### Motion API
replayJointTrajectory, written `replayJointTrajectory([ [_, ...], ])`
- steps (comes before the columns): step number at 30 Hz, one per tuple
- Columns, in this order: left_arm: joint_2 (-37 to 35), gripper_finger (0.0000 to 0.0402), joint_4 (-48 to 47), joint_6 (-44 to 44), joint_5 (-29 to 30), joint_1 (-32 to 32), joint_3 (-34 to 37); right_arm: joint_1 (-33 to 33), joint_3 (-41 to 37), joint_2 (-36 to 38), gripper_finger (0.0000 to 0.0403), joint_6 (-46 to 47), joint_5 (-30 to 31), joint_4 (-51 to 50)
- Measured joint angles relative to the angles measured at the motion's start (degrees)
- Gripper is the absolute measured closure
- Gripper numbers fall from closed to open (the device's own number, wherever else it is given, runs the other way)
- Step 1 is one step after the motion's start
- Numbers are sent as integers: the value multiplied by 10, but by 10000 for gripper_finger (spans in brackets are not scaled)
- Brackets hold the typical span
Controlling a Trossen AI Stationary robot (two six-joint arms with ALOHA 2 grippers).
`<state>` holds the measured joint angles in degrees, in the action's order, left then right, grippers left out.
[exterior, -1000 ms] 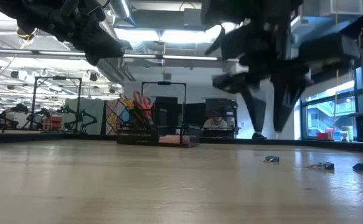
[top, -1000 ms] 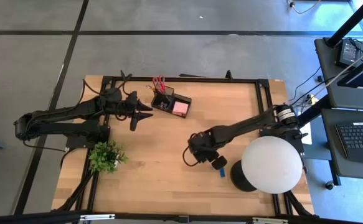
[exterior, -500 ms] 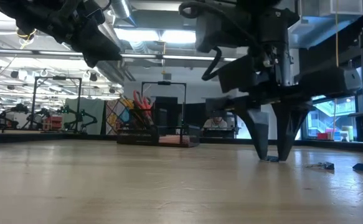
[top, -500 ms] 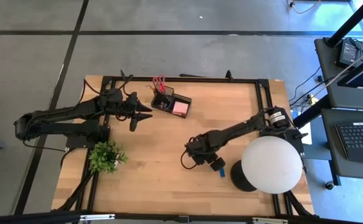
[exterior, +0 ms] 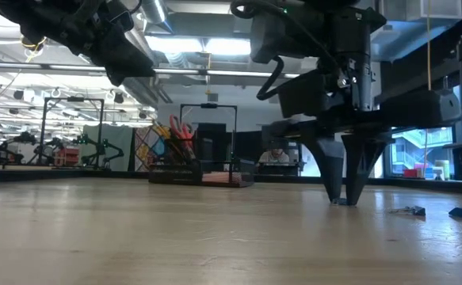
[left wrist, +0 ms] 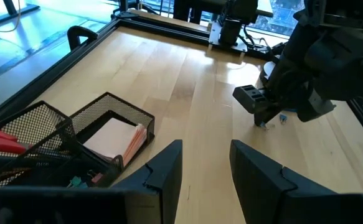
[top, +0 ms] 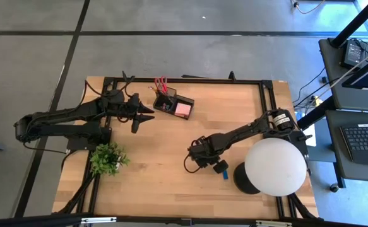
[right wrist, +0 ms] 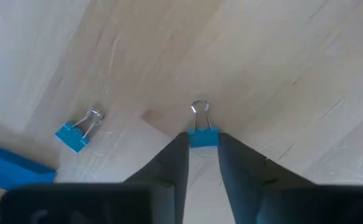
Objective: Pick and place office supplies into organizer
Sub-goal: Put the blue binder clip into the black desk organizer
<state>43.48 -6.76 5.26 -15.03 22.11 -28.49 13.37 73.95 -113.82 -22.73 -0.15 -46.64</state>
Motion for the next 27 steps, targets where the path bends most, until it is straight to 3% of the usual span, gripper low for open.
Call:
replayJointTrajectory([
  [6,0,274,0,0,0,0,0,0,0,0,343,1,-1,1],
  [17,0,274,0,0,0,0,0,-3,5,3,339,43,-4,-2],
  [24,0,274,1,0,0,0,0,-30,75,10,337,48,1,-4],
  [27,0,274,1,2,0,0,0,-51,110,10,338,77,48,22],
])
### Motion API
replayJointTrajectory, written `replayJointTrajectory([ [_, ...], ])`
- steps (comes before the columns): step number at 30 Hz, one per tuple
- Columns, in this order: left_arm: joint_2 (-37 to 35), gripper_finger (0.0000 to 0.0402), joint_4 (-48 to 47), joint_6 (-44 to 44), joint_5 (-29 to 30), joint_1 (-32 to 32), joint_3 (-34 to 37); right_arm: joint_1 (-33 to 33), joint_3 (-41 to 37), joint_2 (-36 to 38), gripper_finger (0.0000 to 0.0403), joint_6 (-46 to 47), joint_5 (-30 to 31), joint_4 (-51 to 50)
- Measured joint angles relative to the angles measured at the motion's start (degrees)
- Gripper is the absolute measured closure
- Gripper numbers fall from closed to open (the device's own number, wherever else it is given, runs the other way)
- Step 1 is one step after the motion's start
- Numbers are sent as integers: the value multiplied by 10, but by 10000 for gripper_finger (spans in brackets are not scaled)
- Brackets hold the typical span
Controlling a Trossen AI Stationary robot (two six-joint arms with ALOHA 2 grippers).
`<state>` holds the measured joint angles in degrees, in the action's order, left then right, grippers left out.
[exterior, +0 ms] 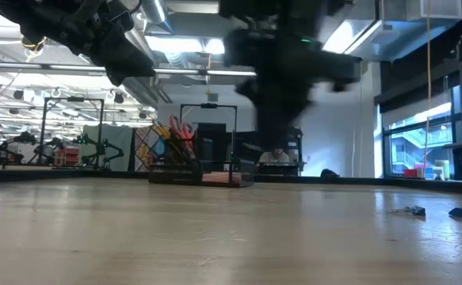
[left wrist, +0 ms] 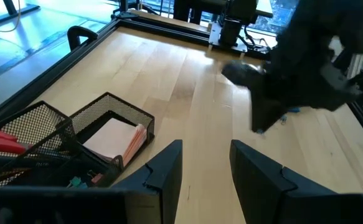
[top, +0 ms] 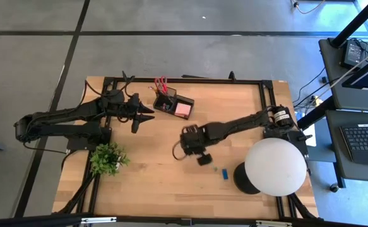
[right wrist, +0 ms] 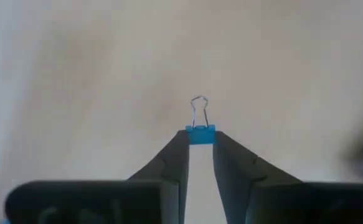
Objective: Pick and place office supplies into organizer
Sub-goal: Put the blue binder clip into the black desk organizer
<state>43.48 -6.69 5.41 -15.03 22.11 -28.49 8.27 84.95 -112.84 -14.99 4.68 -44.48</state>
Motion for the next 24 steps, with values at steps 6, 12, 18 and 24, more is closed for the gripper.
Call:
replayJointTrajectory([
  [6,0,274,0,0,0,0,0,-58,33,1,334,105,56,149],
  [12,0,274,0,-1,0,0,0,-101,34,-16,336,105,83,337],
  [18,0,274,0,-1,0,0,0,-142,34,-58,336,102,85,421],
  [24,0,274,0,-1,0,0,0,-178,33,-114,337,118,85,473],
])
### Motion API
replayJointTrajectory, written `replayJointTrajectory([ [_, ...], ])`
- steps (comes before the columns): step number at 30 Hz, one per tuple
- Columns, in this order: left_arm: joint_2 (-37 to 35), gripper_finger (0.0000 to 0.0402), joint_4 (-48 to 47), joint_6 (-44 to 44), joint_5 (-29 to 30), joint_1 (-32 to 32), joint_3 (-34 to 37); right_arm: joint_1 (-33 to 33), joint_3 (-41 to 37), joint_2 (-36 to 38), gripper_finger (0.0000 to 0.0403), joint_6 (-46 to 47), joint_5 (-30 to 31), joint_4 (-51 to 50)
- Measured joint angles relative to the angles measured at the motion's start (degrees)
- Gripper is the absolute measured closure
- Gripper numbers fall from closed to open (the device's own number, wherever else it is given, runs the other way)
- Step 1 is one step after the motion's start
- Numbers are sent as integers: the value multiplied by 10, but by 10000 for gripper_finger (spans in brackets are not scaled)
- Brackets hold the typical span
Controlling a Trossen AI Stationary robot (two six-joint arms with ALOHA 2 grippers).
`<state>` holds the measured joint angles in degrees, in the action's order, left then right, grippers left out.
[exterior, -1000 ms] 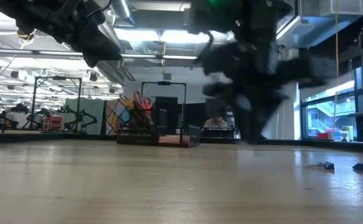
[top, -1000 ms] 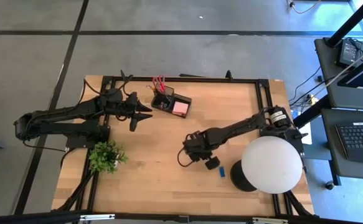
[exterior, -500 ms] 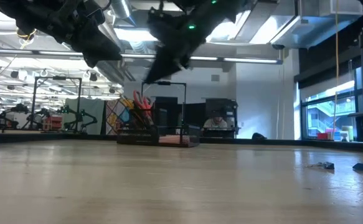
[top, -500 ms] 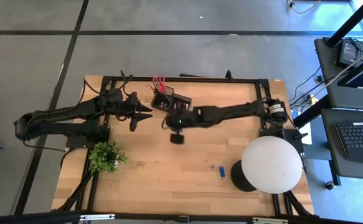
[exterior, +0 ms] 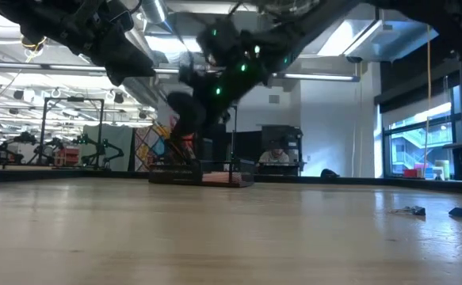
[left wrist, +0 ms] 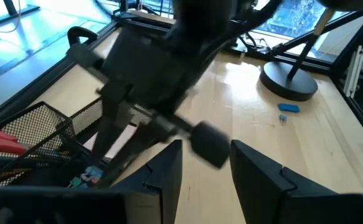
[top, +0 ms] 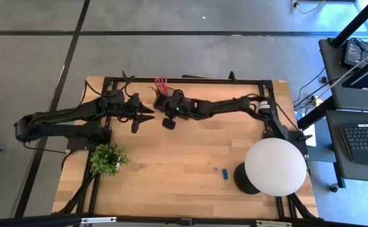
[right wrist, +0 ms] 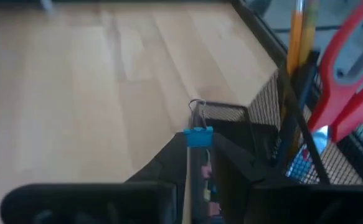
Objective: Pick and place office supplies into organizer
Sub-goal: Put the blue binder clip into the black desk organizer
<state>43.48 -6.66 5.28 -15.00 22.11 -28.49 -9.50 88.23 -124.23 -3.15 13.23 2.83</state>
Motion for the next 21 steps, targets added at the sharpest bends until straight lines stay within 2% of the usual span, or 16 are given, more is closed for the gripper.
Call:
replayJointTrajectory([
  [7,0,274,0,0,0,0,0,-17,0,-18,338,-3,87,-25],
  [21,0,274,0,0,0,0,0,-26,0,-18,337,-1,91,-49],
])
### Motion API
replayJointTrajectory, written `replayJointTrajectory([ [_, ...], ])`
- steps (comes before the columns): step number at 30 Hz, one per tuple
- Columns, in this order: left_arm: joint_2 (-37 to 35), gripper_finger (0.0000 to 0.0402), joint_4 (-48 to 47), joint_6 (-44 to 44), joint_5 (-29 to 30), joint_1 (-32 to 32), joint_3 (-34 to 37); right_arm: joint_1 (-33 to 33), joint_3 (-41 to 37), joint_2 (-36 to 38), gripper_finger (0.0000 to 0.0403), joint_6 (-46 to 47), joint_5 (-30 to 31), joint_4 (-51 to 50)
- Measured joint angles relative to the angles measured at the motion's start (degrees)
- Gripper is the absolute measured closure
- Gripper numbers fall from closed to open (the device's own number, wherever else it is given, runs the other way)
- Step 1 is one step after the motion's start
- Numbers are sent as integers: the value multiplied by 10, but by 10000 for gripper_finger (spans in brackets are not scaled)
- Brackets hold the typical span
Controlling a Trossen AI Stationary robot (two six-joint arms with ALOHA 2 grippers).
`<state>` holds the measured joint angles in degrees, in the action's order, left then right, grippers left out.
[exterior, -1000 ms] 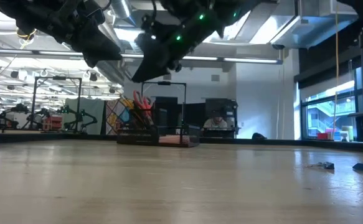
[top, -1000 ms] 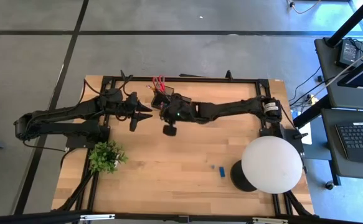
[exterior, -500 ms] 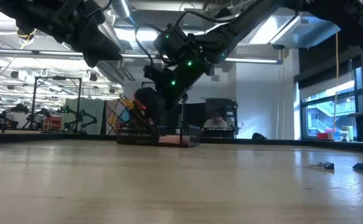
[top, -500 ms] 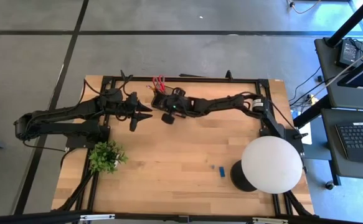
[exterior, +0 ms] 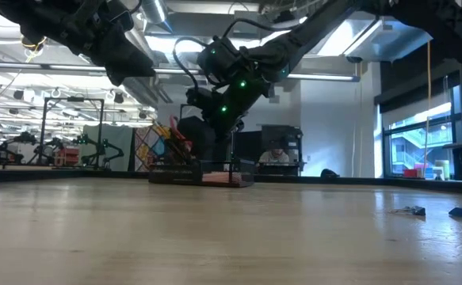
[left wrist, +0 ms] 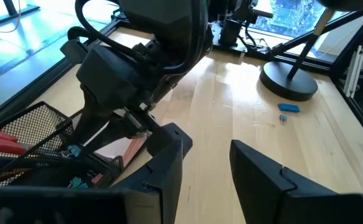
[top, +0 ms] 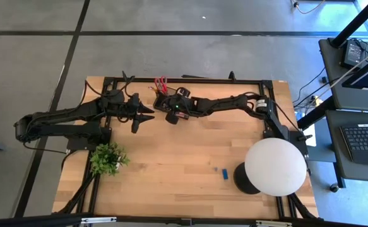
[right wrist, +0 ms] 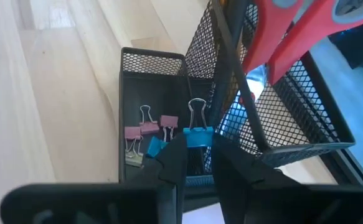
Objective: Pick and place office supplies into organizer
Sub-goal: Put the blue binder clip into the black desk organizer
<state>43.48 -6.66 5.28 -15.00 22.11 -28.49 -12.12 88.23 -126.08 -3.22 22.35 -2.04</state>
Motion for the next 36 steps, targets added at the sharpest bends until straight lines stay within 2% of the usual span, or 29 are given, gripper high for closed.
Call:
replayJointTrajectory([
  [7,0,274,0,0,0,0,0,0,0,0,336,1,-28,0],
  [25,0,274,0,0,0,0,0,0,0,0,335,1,-29,0],
  [36,0,274,0,0,0,0,0,0,0,0,303,1,-30,1],
])
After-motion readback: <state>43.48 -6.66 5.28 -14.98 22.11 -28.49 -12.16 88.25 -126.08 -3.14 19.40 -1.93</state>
